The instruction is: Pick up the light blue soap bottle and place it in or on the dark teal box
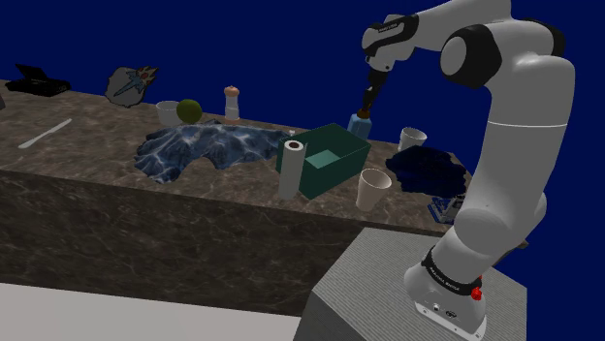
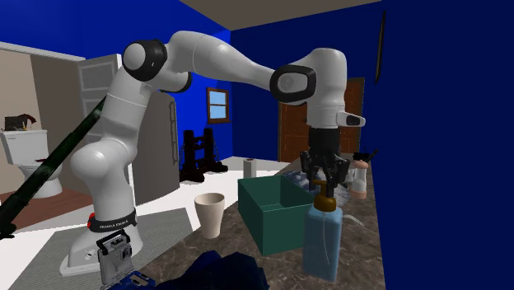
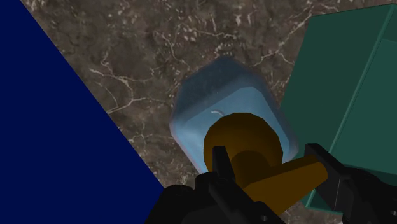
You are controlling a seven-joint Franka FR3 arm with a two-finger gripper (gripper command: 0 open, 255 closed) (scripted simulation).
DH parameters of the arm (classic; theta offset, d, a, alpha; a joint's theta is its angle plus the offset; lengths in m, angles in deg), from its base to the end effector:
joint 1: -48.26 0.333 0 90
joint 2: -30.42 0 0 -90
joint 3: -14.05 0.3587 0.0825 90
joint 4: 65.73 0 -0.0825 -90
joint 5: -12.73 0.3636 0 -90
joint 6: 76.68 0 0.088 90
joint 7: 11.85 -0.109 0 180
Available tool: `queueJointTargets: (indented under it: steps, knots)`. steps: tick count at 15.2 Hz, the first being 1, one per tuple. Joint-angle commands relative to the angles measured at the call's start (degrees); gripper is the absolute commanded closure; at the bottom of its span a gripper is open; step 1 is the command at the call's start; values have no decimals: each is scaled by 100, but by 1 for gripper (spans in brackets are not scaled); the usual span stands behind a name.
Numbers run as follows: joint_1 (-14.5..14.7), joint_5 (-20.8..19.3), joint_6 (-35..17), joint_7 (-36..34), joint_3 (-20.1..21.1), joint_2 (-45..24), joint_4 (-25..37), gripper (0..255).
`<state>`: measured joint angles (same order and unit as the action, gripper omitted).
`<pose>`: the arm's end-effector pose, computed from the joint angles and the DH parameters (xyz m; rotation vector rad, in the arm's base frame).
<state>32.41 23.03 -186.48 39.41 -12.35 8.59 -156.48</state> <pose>0.5222 -0.3977 0.4796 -3.1288 -0.1936 0.0043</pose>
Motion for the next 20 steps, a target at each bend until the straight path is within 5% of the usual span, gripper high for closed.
queueJointTargets:
  steps: [1, 20]
  knots:
    - [-1, 0, 1, 0, 0, -3, -1, 255]
    - [-86, -77, 1264, -80, -55, 91, 1187, 255]
